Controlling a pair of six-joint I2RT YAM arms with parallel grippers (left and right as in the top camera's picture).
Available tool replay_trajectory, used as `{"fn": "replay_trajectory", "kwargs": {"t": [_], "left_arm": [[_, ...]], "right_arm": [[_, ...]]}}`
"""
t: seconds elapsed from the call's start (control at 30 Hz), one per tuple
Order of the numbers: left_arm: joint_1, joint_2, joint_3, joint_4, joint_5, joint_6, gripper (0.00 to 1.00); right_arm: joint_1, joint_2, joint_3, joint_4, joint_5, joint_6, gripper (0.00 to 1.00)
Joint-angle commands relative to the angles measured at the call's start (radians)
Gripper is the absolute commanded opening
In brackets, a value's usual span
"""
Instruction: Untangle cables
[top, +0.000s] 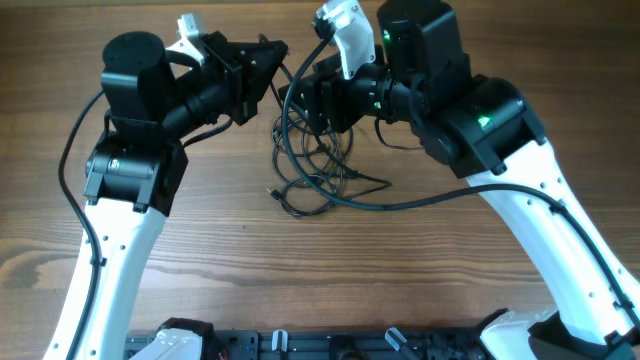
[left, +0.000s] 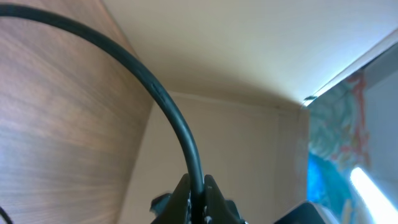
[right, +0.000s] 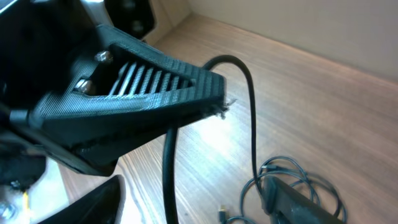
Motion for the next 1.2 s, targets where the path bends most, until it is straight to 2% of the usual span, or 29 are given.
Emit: {"fn": "replay_trajectory", "kwargs": {"t": [0.0,0.1,0.23,0.3,0.43,0.53,0.8,0.87,1.03,1.17], "left_arm": [[-0.004,0.004,0.005,0.004,-0.029,0.192,0.04],[-0.005,0.004,0.005,-0.008,-0.027,0.220,0.04],[-0.005,0.004,0.005,-0.003,0.014,0.253,0.04],[-0.005,0.004,0.005,0.063,0.082,0.325,0.04],[-0.005,0.004,0.008,0.257,0.204,0.317,0.04],[-0.005,0.007,0.089,0.260,0.204,0.319,0.04],[0.002,0.129,0.516,0.259,0.198,0.325,0.04],[0.041,0.173,0.570,0.260,0.184,0.325,0.04],[0.196,0.263,0.574,0.278,0.179,0.325,0.04],[0.294,0.301,0.574,0.301,0.165,0.400,0.04]], "right_arm": [[-0.019,-0.080,0.005,-0.009,0.039,0.100,1.00],[-0.073,-0.103,0.004,-0.085,0.045,0.213,1.00],[-0.092,-0.103,0.004,-0.173,0.046,0.225,1.00],[-0.093,-0.103,0.004,-0.186,0.076,0.225,1.00],[-0.092,-0.103,0.004,-0.186,0.123,0.227,1.00],[-0.092,-0.103,0.004,-0.189,0.123,0.227,1.00],[-0.092,-0.103,0.004,-0.198,0.122,0.228,1.00],[-0.092,-0.103,0.004,-0.201,0.122,0.228,1.00],[-0.092,-0.103,0.004,-0.209,0.120,0.228,1.00],[-0.092,-0.103,0.004,-0.219,0.120,0.227,1.00]]}}
